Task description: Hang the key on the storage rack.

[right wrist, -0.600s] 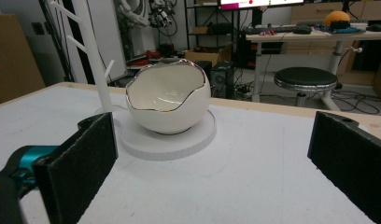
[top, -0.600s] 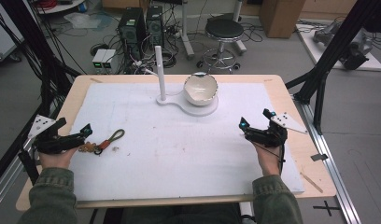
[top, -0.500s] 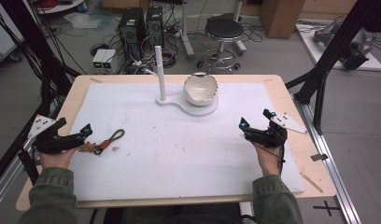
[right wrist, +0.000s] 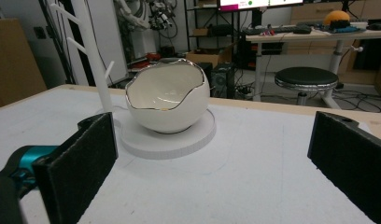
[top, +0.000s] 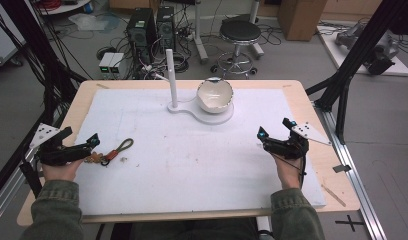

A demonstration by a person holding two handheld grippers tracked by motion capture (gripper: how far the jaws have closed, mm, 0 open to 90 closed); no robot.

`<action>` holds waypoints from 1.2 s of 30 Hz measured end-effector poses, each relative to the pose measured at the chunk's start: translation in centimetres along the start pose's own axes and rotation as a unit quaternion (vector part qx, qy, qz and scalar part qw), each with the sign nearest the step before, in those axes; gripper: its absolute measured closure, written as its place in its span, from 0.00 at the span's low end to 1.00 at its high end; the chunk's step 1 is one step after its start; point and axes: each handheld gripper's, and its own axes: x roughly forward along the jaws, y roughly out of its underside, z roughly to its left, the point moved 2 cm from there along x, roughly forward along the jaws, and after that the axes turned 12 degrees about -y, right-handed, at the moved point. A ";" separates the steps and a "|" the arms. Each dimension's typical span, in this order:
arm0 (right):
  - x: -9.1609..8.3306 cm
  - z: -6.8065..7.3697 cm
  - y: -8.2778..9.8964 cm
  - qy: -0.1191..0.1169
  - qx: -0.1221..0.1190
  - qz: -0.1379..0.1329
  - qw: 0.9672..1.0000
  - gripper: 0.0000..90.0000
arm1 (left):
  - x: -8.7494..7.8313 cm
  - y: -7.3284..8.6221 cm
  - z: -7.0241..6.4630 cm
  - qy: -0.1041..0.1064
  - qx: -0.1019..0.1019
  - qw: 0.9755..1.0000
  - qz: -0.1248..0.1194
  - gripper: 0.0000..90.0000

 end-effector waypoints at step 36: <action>0.3 0.1 0.1 -0.005 0.005 0.004 1.000 0.01 | 1.8 -2.4 -1.5 0.041 0.058 0.995 0.071 0.02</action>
